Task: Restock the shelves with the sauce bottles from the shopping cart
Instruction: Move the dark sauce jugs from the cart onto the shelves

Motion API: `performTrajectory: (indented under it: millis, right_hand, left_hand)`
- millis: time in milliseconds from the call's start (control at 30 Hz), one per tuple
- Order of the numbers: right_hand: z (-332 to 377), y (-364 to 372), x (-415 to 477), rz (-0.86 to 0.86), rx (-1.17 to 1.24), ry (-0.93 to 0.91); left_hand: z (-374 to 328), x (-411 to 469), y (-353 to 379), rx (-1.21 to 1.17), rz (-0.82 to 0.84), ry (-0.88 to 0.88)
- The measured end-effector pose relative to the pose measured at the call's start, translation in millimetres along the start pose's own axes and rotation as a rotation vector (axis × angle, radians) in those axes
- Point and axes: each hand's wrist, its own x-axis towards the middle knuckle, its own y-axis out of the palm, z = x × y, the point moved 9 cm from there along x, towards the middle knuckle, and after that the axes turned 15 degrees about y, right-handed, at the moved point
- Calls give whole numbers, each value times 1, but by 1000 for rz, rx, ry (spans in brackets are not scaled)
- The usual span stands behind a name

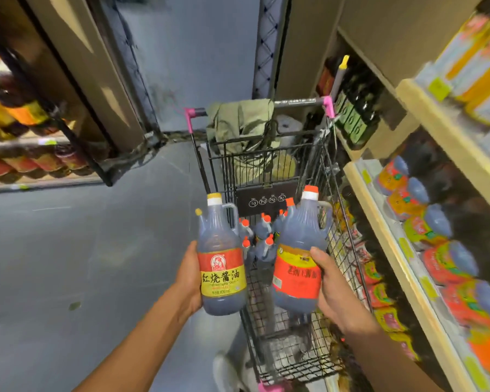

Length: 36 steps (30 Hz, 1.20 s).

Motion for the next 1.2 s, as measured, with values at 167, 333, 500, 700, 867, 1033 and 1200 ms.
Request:
performTrajectory:
  millis: [167, 333, 500, 700, 867, 1033, 1200]
  right_hand:
    - [11, 13, -22, 2, 76, -18]
    - [21, 3, -51, -18, -5, -55]
    - [21, -25, -84, -114, 13, -73]
    - [13, -50, -119, -167, 129, -117]
    - [9, -74, -140, -336, 186, -158]
    - [-9, -99, -157, -487, 329, -224]
    - [-34, -105, -179, -599, 476, -287]
  left_hand:
    - [-16, -23, 19, 11, 38, 54]
    - [-11, -44, 36, 37, 39, 69]
    - [0, -69, 60, 110, 76, 71]
    - [20, -82, 85, 163, 136, 38]
    - [33, -79, 121, 202, 296, -5]
    - [40, -65, 145, 272, 428, -44]
    - [50, -61, 165, 390, 544, -74]
